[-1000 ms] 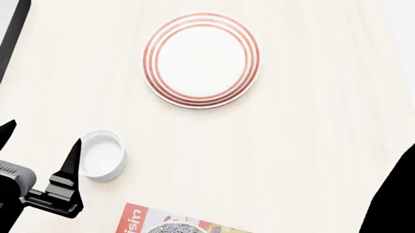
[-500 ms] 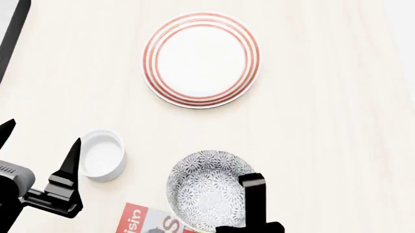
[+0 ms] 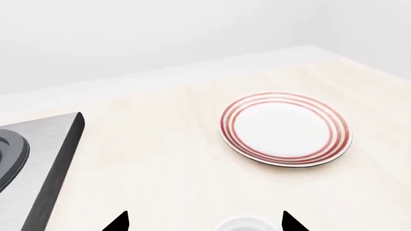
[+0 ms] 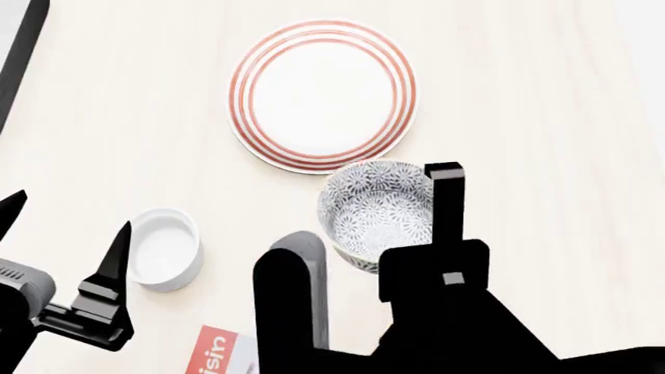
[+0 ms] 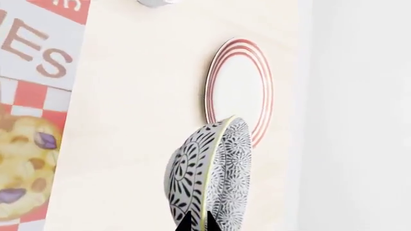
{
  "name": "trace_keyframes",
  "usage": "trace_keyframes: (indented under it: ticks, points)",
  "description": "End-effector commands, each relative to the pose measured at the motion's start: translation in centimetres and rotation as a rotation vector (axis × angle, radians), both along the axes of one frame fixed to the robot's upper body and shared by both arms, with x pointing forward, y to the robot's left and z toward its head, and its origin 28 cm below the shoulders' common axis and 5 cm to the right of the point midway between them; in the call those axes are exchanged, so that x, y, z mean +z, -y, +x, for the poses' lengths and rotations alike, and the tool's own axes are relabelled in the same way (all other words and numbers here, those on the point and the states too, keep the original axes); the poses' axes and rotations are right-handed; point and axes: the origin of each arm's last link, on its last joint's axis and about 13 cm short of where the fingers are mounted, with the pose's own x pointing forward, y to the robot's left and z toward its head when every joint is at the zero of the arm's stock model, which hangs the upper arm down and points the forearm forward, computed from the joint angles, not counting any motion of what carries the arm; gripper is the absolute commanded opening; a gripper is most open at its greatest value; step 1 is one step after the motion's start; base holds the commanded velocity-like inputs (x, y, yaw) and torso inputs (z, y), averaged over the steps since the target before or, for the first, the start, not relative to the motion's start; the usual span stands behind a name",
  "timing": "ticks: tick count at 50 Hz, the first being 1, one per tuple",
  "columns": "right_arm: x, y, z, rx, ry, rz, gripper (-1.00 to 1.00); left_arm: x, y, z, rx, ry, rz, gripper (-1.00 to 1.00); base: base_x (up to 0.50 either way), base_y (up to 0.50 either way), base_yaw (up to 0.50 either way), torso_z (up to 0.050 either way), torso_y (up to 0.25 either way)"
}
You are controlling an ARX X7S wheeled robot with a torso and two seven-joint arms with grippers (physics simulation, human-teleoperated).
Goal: Pick the akita bowl on the cookies box and place it on the plate.
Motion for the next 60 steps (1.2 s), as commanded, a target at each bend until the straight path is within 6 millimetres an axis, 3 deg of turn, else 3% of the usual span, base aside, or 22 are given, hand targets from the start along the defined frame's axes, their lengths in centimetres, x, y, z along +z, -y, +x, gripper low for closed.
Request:
trace_keyframes:
  ticks: [1,18,34,60]
  points:
    - [0.9,-0.5,3.8,0.018,0.088,-0.002,-1.00,0.2,0.1,0.0,-0.036,0.029,-0.028,1.00,0.00,0.00,0.00,0.000,0.000]
    - [2.0,-1.6,10.6,0.016,0.264,0.006,-1.00,0.3,0.1,-0.3,-0.055,0.040,-0.035,1.00,0.00,0.00,0.00,0.000,0.000]
    - [1.7,-2.7,14.9,-0.003,0.387,0.057,-1.00,0.3,0.0,-0.3,-0.059,0.040,-0.036,1.00,0.00,0.00,0.00,0.000,0.000]
    - [-3.3,-5.1,20.3,0.006,0.475,0.209,-1.00,0.4,-0.1,-0.5,-0.061,0.039,-0.041,1.00,0.00,0.00,0.00,0.000,0.001]
